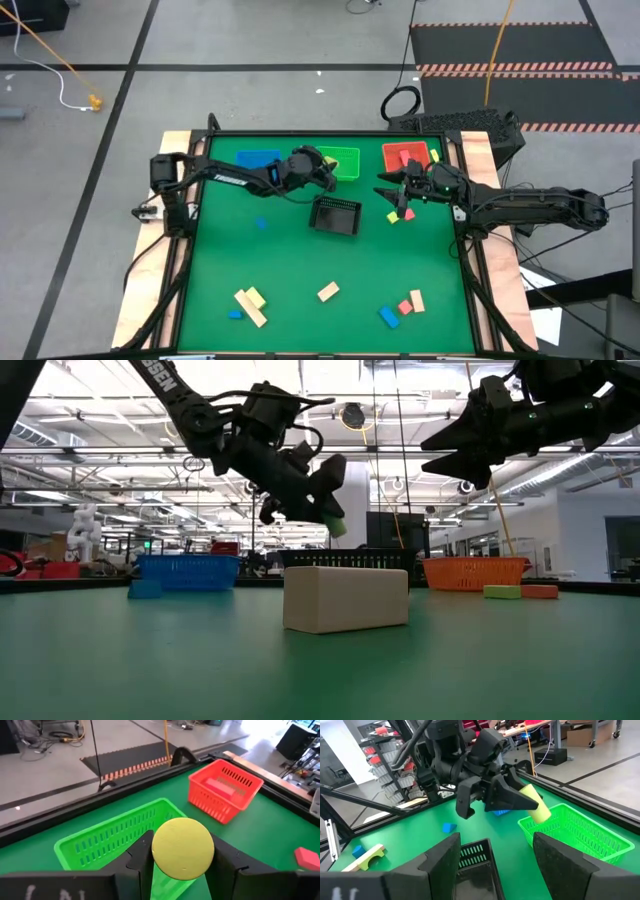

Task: Sort & place blocks by color
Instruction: Put the top left green block into the green bin, then put the top blue block into the blue bin

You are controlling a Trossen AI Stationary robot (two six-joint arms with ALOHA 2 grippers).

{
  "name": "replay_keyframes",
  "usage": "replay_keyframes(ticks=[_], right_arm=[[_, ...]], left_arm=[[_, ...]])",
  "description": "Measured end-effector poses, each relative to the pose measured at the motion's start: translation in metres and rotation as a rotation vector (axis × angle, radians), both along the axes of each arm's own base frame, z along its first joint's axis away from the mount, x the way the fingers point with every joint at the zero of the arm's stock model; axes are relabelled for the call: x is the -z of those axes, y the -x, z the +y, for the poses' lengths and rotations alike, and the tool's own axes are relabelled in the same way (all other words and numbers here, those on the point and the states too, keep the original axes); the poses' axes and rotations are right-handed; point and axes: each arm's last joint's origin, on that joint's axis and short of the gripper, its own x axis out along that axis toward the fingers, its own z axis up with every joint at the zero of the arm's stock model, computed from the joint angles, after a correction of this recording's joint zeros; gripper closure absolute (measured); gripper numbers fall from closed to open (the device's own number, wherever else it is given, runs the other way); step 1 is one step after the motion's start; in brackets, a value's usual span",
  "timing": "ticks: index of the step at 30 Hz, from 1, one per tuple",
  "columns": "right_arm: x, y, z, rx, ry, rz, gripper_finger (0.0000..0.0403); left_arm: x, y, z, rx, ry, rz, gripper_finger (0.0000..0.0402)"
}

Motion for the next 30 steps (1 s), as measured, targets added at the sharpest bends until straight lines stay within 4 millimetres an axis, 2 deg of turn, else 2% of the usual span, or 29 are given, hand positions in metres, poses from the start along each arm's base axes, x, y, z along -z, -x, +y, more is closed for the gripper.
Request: replay_keyframes(ticks=[3,4,10,14,18,21,25,30], right_arm=[[0.0,0.0,0.0,0.0,0.0,0.0,0.0163],[0.0,0.0,0.0,0.0,0.0,0.0,0.0163],[0.0,0.0,0.0,0.0,0.0,0.0,0.0163],[0.0,0.0,0.0,0.0,0.0,0.0,0.0163],[0.0,0.0,0.0,0.0,0.0,0.0,0.0163],[0.0,0.0,0.0,0.0,0.0,0.0,0.0163],[0.0,0.0,0.0,0.0,0.0,0.0,0.0163],[0.0,0.0,0.0,0.0,0.0,0.0,0.0163]], left_arm=[[-0.001,0.0,0.001,-0.027,-0.007,-0.002,0.0271],[-0.001,0.001,0.001,-0.035,-0.007,-0.003,0.0259],[-0.001,0.002,0.005,-0.073,0.034,-0.035,0.0132],[-0.001,0.002,0.005,-0.078,0.042,-0.047,0.0098],[-0.006,0.0,-0.001,-0.065,0.045,-0.09,0.0107],[-0.011,-0.006,-0.013,0.028,0.043,-0.136,0.0129],[-0.025,-0.008,-0.045,0.198,0.045,-0.136,0.0161],[-0.04,0.0,-0.096,0.339,0.012,-0.039,0.0197]])
